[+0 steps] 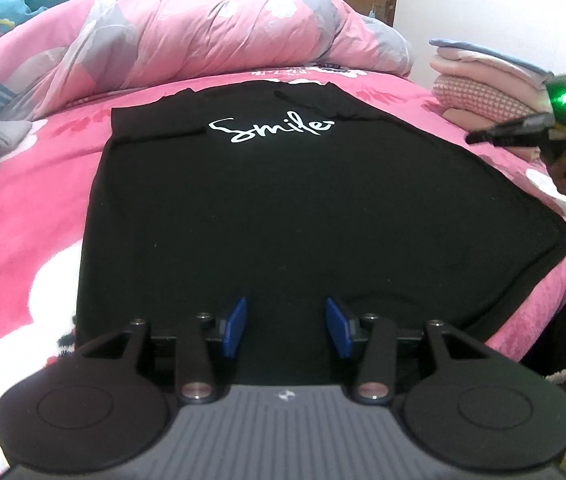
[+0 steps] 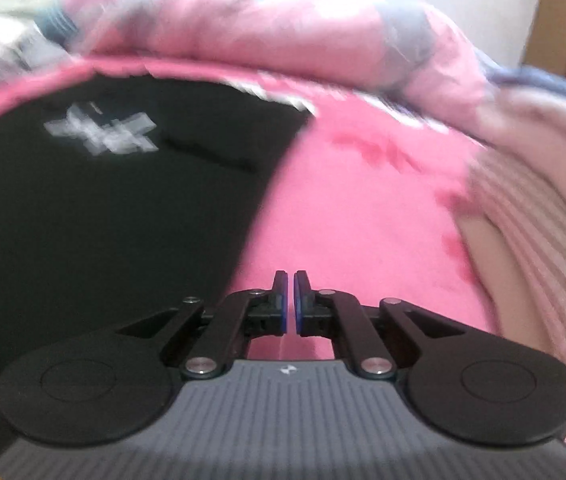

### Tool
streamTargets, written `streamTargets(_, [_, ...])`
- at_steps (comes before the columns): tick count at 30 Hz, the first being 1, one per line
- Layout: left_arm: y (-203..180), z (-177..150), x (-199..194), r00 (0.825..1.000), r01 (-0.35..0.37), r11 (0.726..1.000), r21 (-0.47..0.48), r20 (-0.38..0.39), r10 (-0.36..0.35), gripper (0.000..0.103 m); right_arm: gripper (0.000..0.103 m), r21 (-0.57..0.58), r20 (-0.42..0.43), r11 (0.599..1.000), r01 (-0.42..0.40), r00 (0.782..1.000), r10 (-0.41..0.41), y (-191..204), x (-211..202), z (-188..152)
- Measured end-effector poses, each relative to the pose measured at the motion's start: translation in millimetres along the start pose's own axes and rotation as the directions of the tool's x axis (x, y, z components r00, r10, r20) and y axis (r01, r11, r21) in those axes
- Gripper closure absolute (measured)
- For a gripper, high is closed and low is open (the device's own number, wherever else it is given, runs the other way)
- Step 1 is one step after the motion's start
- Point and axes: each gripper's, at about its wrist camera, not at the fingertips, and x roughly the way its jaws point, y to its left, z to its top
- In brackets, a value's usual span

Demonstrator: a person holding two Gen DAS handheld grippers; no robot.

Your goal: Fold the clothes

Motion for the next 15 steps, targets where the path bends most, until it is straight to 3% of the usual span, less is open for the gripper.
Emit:
streamTargets(3, [-3.1,0.0,-0.8,1.000,-0.014,1.000,0.004,-0.001,0.014,0.057,0.103,-0.117,-0.002,0.990,-0.072,0.997,0.073,28.8,17.8,9.9])
streamTargets(6, [-2.1,-1.2,-1.5,1.000,-0.010,1.000,-0.005,0.003,0.010,0.057,0.103,-0.195,-0.053,0.981,0.008,0.998,-0.019,32.5,49.6,-2.3])
streamTargets(10, [0.4,-1.4,-1.1,1.000,0.002,1.000,-0.006,0.006,-0.002,0.056,0.100,-0.087,-0.046,0.988,0.125,0.991,-0.129,3.9,45.4,1.6])
streamTargets(15, [0.9,-1.8,-0.9,1.000,0.004,1.000,-0.012,0.008,-0.004,0.056,0.100,-0.099,0.023,0.994,0.044,0.999,-0.042,13.9,35.4,13.9])
